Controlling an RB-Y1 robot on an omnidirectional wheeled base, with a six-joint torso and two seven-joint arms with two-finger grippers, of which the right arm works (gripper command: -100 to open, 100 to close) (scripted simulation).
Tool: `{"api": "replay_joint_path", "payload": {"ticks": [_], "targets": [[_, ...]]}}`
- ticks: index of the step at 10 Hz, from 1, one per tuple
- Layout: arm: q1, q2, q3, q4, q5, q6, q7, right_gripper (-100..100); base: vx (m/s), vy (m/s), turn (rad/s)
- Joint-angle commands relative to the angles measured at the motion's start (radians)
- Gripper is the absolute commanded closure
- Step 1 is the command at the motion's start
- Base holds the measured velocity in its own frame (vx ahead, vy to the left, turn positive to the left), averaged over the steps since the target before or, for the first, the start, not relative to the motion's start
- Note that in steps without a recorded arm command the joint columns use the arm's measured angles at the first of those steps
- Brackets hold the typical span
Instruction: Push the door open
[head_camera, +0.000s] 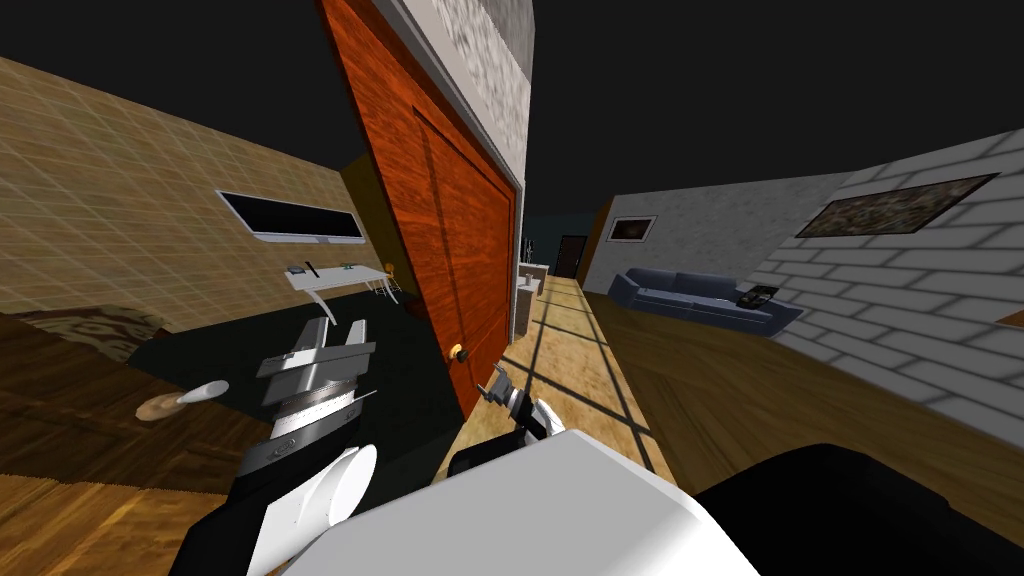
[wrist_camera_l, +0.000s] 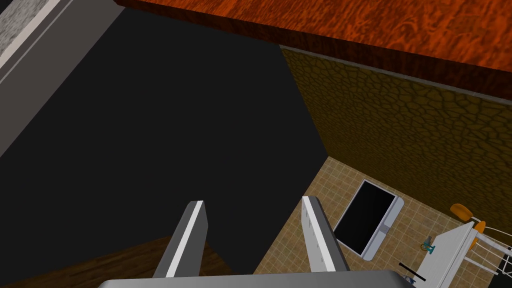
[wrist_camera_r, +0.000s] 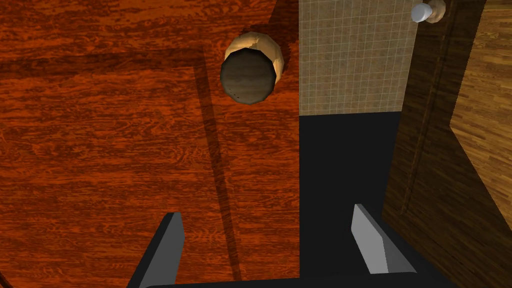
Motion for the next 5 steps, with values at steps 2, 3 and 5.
{"api": "replay_joint_path", "payload": {"ticks": [2, 3, 5], "targets": [[-0.024, 0.010, 0.006, 0.061, 0.032, -0.020, 0.030, -100, 0.095, -0.039, -0.003], [-0.036, 0.017, 0.010, 0.096, 0.052, -0.031, 0.048, -100, 0.133, -0.028, -0.003], [-0.046, 0.023, 0.013, 0.125, 0.069, -0.040, 0.063, -100, 0.110, -0.025, -0.003]]}}
